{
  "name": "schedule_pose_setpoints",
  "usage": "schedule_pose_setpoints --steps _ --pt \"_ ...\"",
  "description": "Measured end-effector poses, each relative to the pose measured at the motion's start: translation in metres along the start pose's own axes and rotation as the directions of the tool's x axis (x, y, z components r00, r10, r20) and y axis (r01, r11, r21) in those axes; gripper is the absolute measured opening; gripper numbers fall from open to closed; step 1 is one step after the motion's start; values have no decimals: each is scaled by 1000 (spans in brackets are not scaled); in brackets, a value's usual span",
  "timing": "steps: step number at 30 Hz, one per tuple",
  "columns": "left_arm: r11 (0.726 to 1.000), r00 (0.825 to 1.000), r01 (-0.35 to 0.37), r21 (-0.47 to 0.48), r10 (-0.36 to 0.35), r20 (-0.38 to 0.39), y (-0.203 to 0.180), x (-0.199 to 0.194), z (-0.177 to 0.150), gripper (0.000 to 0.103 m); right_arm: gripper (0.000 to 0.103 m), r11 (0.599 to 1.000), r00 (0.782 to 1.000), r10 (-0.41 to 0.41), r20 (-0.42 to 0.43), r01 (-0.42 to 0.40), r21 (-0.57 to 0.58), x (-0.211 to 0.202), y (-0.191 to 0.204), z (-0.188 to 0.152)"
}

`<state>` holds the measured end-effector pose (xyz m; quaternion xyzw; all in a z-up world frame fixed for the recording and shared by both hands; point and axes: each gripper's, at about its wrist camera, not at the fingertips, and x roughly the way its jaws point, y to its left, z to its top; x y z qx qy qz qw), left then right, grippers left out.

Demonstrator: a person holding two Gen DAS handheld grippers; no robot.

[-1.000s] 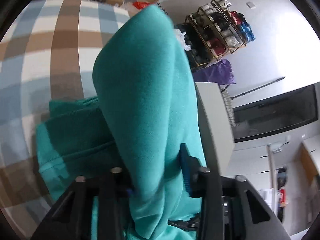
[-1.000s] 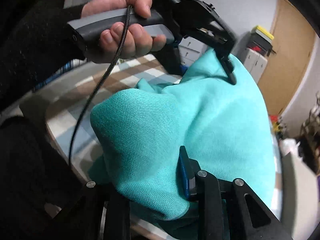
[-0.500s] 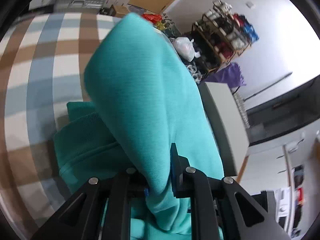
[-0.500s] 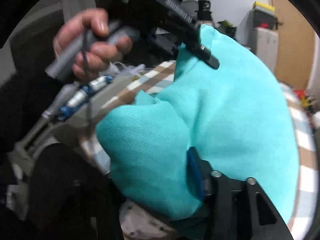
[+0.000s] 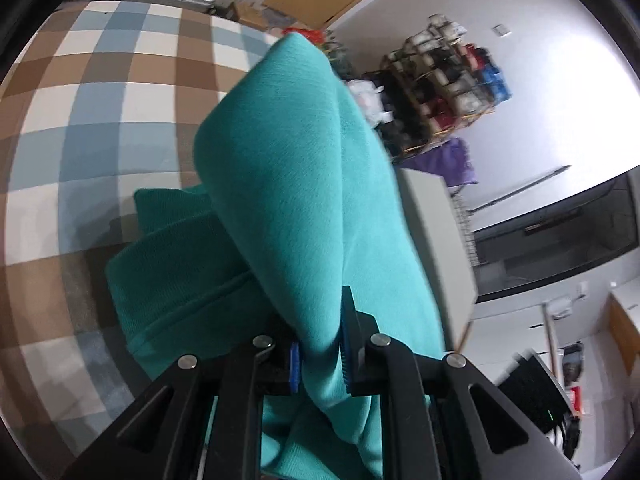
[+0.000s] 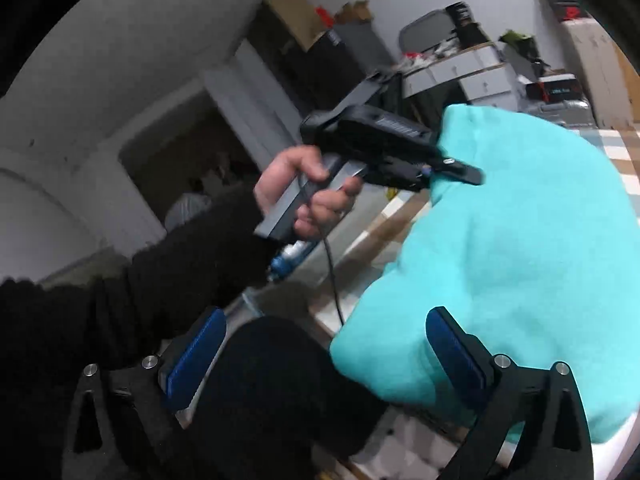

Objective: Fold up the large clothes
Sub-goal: 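Hold the bundled hoodie with the left gripper and fold it over toward the right gripper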

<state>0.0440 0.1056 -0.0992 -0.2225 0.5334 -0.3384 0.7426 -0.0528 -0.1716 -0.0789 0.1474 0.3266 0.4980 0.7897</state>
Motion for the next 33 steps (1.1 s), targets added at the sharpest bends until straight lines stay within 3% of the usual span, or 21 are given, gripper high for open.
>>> schedule_pose_setpoints --steps 4,8,10,11,12,15,17,18,19,22,24,26,27,30,32,33 --pt "998 999 48 -35 -48 12 12 -1 -11 9 93 992 998 12 65 -20 126 -7 -23 2" --pt "996 998 60 -60 -58 37 14 -2 -9 12 85 989 999 -35 12 33 147 8 -31 6" --pt "994 997 51 -95 -46 54 11 4 3 36 71 983 1000 -16 -22 20 182 21 -37 11" --pt "993 998 31 -113 -24 61 12 5 6 77 71 979 1000 3 -31 4 205 24 -40 12" --pt "992 997 18 -126 -8 75 11 9 9 87 69 976 999 7 -34 1 219 25 -43 14" --pt "995 998 -20 -103 27 61 5 26 25 86 56 961 999 20 -43 -7 276 29 -52 13" --pt "996 998 0 -91 6 65 4 33 27 81 41 952 998 5 -59 13 306 30 -58 12" --pt "998 998 6 -61 -3 56 -2 39 28 43 31 947 998 -6 -68 28 321 29 -62 10" --pt "999 999 -14 -31 16 44 -7 43 28 21 25 943 998 -7 -68 29 331 28 -64 9" --pt "998 997 -54 27 52 53 -19 41 28 13 26 951 999 32 18 -36 306 9 -58 10" --pt "999 998 -47 25 46 53 -21 34 29 9 26 957 991 32 129 -68 283 -13 -55 11" --pt "997 997 -65 43 63 44 -27 24 28 9 29 956 963 -54 265 -27 293 -41 -58 8" --pt "996 997 -73 54 71 43 -29 21 27 8 37 946 948 -102 301 -1 323 -49 -64 6" --pt "993 996 -84 77 82 31 -33 12 18 8 42 897 952 -127 278 -10 443 -45 -91 3" --pt "993 995 -99 63 98 28 -26 15 11 8 35 869 968 -125 220 0 495 -33 -103 1" --pt "994 995 -97 43 96 32 -17 14 6 8 21 865 970 -143 198 25 502 -28 -105 1"
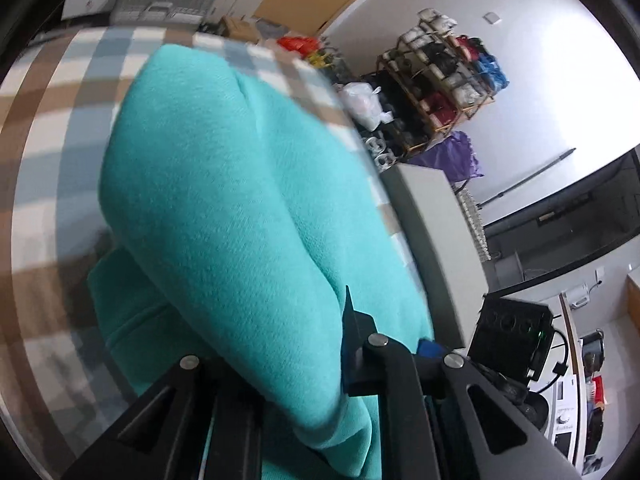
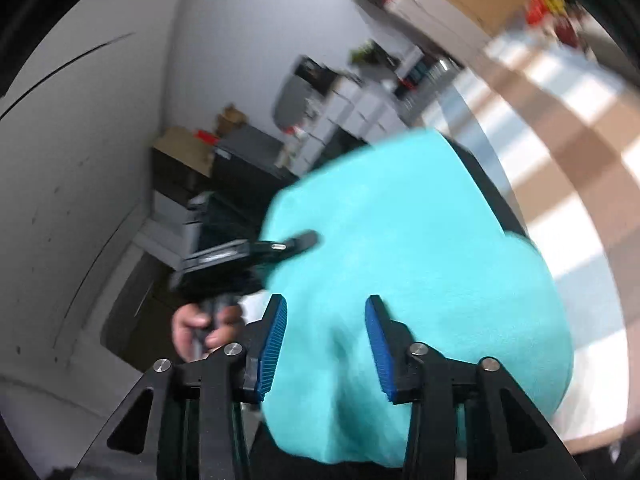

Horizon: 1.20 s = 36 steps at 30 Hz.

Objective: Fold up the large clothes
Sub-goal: 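Hold the bundled hoodie with the left gripper and fold it over toward the right gripper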

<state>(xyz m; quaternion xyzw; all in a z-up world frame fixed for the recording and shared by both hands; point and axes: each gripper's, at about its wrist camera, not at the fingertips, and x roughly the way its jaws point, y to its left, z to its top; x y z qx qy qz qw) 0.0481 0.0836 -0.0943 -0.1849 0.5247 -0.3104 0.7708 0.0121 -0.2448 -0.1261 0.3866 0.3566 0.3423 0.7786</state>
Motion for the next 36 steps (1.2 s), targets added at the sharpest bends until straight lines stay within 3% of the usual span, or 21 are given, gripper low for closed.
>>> schedule_pose_setpoints --steps 1,2,4,7,11,14,16,17,18,21,24,26,28,29,31,33,36 --pt "1000 1000 10 -16 -10 0 6 1 -3 8 4 999 999 -48 -18 48 -4 8 0 0" --pt "999 1000 15 -35 -15 4 15 1 -7 8 0 997 996 -72 -51 73 9 16 -3 0" --pt "996 999 53 -74 -52 13 28 -2 -13 8 0 998 992 -26 -126 32 49 26 -12 1" --pt "990 995 93 -104 -90 33 43 -3 -18 9 0 997 983 -77 -168 77 -6 35 -9 -4" --pt "985 996 85 -150 -78 53 60 -5 -18 21 0 981 965 -179 -194 159 -114 46 5 -9" --pt "984 996 42 -171 -27 85 56 -25 -17 23 0 980 961 -189 -202 170 -107 42 6 -7" --pt "991 991 -61 -115 74 111 37 -42 -20 23 0 978 958 -196 -208 176 -113 41 6 -7" --pt "989 980 -138 -59 145 139 23 -52 -23 23 0 975 955 -206 -212 183 -125 43 7 -8" --pt "986 972 -166 -17 167 166 12 -58 -25 23 0 973 953 -214 -214 189 -133 43 7 -11" --pt "978 966 -165 126 135 220 -33 -68 -31 23 0 967 948 -236 -215 206 -151 47 9 -17" --pt "964 981 -101 245 56 184 -62 -50 -34 24 0 962 944 -252 -213 220 -164 50 9 -19" --pt "962 990 -64 265 29 134 -65 -19 -42 24 0 963 945 -248 -213 218 -158 49 9 -18" --pt "968 997 -74 240 75 4 -50 28 -51 23 0 966 947 -242 -213 214 -147 50 7 -17" --pt "967 996 -89 237 90 6 -42 37 -56 23 0 967 948 -238 -211 212 -139 49 7 -16" --pt "973 997 -64 222 51 65 -30 34 -62 23 0 973 951 -222 -214 202 -110 48 5 -16" --pt "983 996 -35 179 20 82 -19 31 -62 15 0 986 962 -166 -219 159 -50 45 -1 -14" --pt "987 993 -58 153 42 107 -10 33 -64 6 0 996 969 -78 -236 84 16 42 -7 -10"
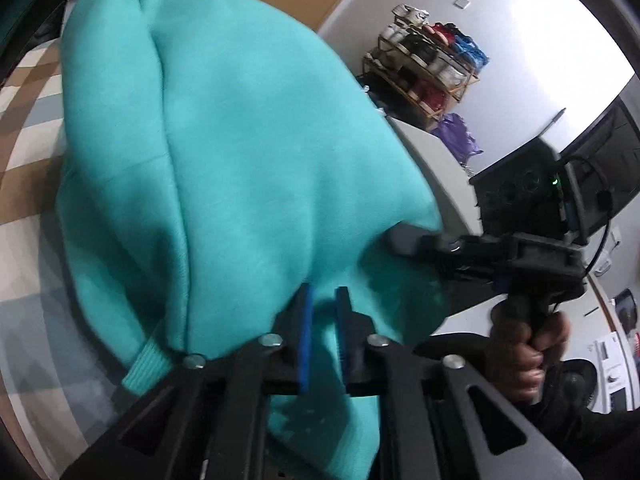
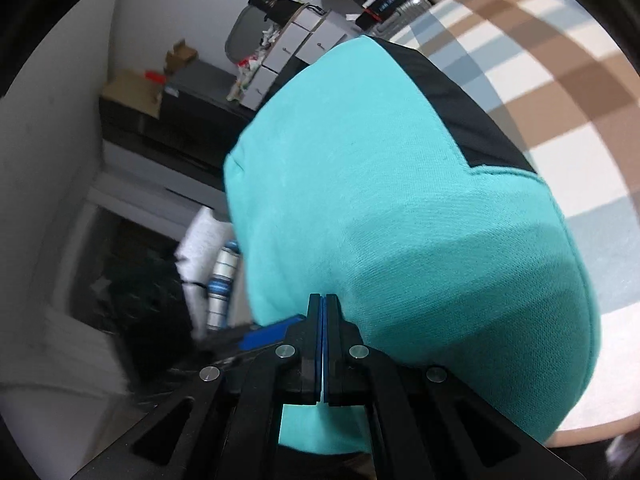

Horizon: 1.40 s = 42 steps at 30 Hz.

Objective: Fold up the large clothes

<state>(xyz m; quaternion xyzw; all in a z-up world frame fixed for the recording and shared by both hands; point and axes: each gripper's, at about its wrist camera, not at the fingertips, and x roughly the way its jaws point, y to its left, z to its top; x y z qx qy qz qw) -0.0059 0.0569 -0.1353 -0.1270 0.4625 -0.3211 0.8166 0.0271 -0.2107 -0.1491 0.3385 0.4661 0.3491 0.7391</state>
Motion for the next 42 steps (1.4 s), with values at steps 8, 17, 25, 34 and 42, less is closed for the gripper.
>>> schedule_pose_setpoints --steps 8,17,25,34,42 --pt "1000 998 -1 -11 2 55 4 -12 -19 5 6 982 998 -46 -40 38 -186 1 73 49" --pt "994 995 74 -86 -67 79 17 -21 -27 5 42 895 903 -366 -223 277 -349 144 125 149" --pt "981 990 130 -146 -120 74 37 -33 -26 5 0 802 722 -587 -367 457 -385 224 65 142" --pt "980 990 127 -152 -117 77 37 -34 -25 5 9 835 802 -477 -359 287 -469 214 116 141" --pt "978 989 135 -156 -123 87 39 -30 -25 5 1 804 708 -569 -418 372 -464 253 80 130"
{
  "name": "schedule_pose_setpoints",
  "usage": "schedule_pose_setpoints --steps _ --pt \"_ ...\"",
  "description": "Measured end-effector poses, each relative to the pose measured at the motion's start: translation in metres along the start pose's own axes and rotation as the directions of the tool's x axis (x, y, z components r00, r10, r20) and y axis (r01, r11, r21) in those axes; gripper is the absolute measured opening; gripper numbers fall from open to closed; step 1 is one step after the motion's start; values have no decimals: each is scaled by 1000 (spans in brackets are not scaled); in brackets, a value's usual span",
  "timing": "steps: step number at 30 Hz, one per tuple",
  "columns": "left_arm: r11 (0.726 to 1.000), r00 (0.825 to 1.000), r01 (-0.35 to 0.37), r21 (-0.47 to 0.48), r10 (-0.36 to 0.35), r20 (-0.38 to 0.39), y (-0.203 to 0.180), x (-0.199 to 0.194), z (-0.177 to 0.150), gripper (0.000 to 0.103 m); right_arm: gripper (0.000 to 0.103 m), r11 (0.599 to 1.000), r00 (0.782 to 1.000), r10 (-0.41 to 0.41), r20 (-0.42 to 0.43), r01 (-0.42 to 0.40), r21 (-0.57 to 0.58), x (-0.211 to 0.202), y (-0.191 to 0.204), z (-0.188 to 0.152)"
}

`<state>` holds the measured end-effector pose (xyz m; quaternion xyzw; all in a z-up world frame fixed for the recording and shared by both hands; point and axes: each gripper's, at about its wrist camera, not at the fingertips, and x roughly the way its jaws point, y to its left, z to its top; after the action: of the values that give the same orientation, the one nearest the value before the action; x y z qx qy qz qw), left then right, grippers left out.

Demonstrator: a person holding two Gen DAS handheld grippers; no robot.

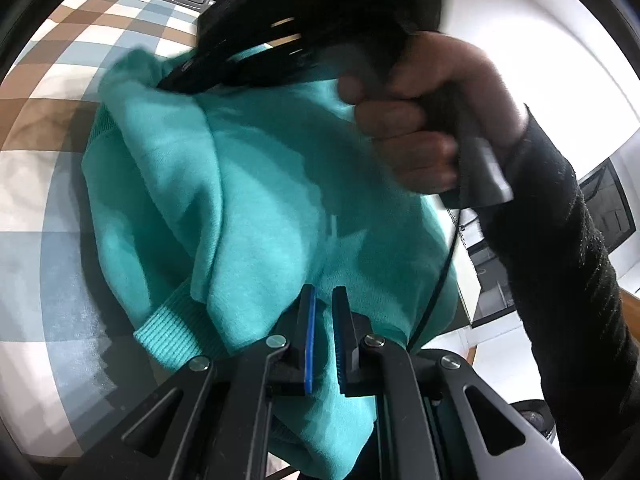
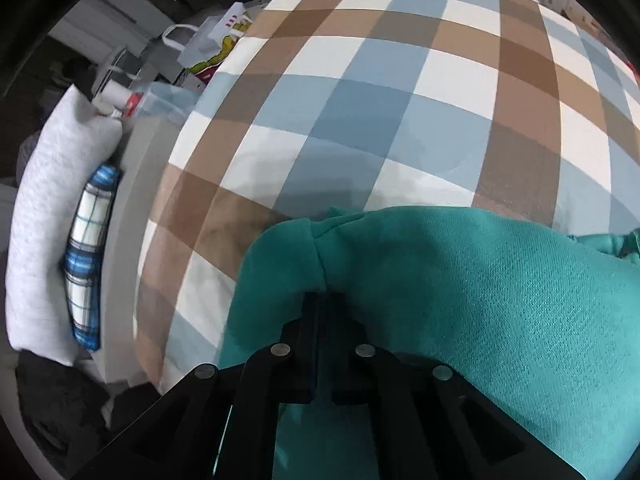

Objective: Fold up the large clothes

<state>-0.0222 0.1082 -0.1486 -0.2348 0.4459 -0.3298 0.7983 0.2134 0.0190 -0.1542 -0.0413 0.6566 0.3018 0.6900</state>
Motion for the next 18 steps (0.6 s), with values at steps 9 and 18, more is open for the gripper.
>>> schedule_pose_setpoints --steps 9,18 --pt "994 993 -94 52 91 72 -23 -19 4 6 30 970 979 -94 179 131 -205 -133 -4 -112" --pt "960 951 -257 111 230 208 -58 -44 76 90 85 930 934 -153 324 246 -271 -95 -23 -195"
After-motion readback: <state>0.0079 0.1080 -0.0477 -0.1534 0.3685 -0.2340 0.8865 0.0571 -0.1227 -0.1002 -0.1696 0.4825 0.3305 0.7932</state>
